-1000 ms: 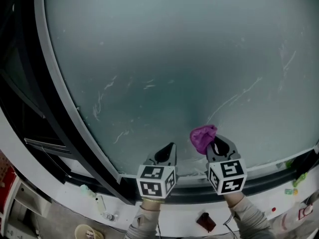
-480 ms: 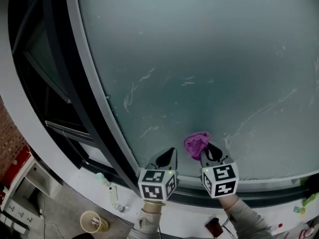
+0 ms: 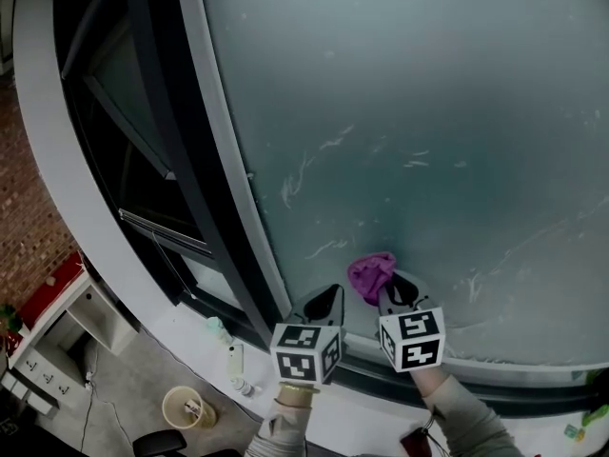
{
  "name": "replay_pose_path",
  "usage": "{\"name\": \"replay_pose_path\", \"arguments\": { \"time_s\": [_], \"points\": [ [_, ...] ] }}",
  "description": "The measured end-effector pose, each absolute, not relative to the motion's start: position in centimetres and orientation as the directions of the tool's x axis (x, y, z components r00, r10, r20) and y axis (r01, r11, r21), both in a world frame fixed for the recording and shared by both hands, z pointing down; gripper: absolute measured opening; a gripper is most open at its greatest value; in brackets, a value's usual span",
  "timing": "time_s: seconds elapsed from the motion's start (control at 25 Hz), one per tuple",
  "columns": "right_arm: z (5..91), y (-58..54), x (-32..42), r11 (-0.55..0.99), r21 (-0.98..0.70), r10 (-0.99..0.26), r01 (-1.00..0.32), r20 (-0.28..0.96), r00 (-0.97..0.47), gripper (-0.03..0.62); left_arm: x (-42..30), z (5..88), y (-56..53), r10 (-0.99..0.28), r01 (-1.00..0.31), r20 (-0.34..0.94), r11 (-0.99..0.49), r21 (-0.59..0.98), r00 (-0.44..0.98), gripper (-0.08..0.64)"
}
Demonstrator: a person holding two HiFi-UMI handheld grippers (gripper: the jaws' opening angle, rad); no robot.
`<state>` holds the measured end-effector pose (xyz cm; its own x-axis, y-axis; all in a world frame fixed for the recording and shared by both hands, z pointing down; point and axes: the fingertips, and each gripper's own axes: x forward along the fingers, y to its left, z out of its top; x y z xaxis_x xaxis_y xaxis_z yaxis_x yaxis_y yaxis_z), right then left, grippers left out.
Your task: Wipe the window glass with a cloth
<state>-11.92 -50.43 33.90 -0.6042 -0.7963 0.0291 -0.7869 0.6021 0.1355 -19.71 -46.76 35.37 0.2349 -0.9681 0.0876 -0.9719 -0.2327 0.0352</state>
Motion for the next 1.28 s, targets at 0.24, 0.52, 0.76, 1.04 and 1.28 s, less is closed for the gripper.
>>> {"name": "replay_pose_path", "arguments": {
  "time_s": [0.24, 0.52, 0.76, 1.04, 1.28],
  "points": [
    [34.2, -52.0, -12.5, 0.591, 0.149, -0.805, -0.793, 0.047, -0.591, 0.048, -20.8, 35.2, -46.8, -0.972, -0.976, 0.084, -0.217, 0.028, 0.219, 0.005],
    [34.0, -51.8, -11.0, 0.572, 0.148, -0.819, -0.807, 0.053, -0.571, 0.048, -19.7, 34.6, -47.0, -0.965, -0.968, 0.080, -0.250, 0.020, 0.251, 0.005],
    [33.2, -51.1, -7.0, 0.511, 0.162, -0.858, -0.844, 0.037, -0.512, 0.048, -16.3, 34.4, -47.4, -0.942, -0.945, 0.075, -0.328, 0.023, 0.328, 0.005],
    [32.8, -50.0, 0.1, 0.394, 0.158, -0.918, -0.905, 0.015, -0.397, 0.048, -10.0, 34.4, -48.0, -0.889, -0.892, 0.069, -0.453, 0.019, 0.453, 0.005],
    [32.8, -48.7, 7.1, 0.268, 0.150, -0.963, -0.952, 0.011, -0.270, 0.048, -4.1, 34.0, -48.2, -0.827, -0.829, 0.062, -0.559, 0.016, 0.559, 0.005]
  ]
}}
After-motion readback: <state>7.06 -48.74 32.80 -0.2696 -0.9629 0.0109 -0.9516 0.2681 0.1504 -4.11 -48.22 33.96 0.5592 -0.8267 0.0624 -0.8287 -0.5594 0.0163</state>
